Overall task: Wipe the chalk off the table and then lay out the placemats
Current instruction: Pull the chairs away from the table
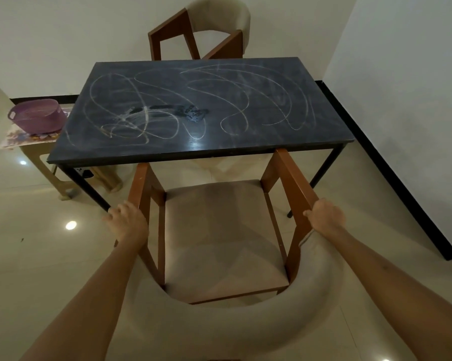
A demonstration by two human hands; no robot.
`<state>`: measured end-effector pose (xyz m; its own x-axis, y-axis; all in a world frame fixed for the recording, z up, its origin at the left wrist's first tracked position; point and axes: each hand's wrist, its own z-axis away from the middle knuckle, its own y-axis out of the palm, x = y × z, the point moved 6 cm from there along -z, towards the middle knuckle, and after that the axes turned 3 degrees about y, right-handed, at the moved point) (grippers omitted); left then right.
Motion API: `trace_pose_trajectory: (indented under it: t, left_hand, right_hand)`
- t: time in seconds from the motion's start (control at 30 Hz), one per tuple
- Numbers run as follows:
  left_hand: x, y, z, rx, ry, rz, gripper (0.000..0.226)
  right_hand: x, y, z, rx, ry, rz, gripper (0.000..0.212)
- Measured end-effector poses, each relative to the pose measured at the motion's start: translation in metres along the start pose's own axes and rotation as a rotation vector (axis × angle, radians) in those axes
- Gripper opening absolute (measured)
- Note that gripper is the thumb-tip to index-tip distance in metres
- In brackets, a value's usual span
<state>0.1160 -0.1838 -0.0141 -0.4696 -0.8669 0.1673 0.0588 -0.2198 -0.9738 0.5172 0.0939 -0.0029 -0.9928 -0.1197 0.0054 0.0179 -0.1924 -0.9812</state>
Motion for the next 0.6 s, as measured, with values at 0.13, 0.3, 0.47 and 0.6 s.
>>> trace_pose_trajectory:
  t: [0.13, 0.3, 0.47, 0.6]
  left_hand:
    - [-0.06, -0.028, 0.008, -0.247, 0.353, -0.117, 0.083]
    - [-0.17, -0.073, 0.036, -0.316, 0.631, 0.008, 0.082]
    - [-0.272, -0.107, 0.066, -0.342, 0.733, 0.143, 0.084]
    - [-0.343, -0.129, 0.074, -0.367, 0.727, 0.182, 0.082]
  right_hand:
    - [0.021, -0.01, -0.003, -0.2, -0.213, -0.142, 0.058]
    - [0.032, -0.028, -0.023, -0.267, -0.424, -0.111, 0.069]
    - [0.019, -0.065, -0.071, -0.328, -0.507, -0.078, 0.069]
    - [0.003, -0.096, -0.121, -0.345, -0.564, -0.037, 0.079]
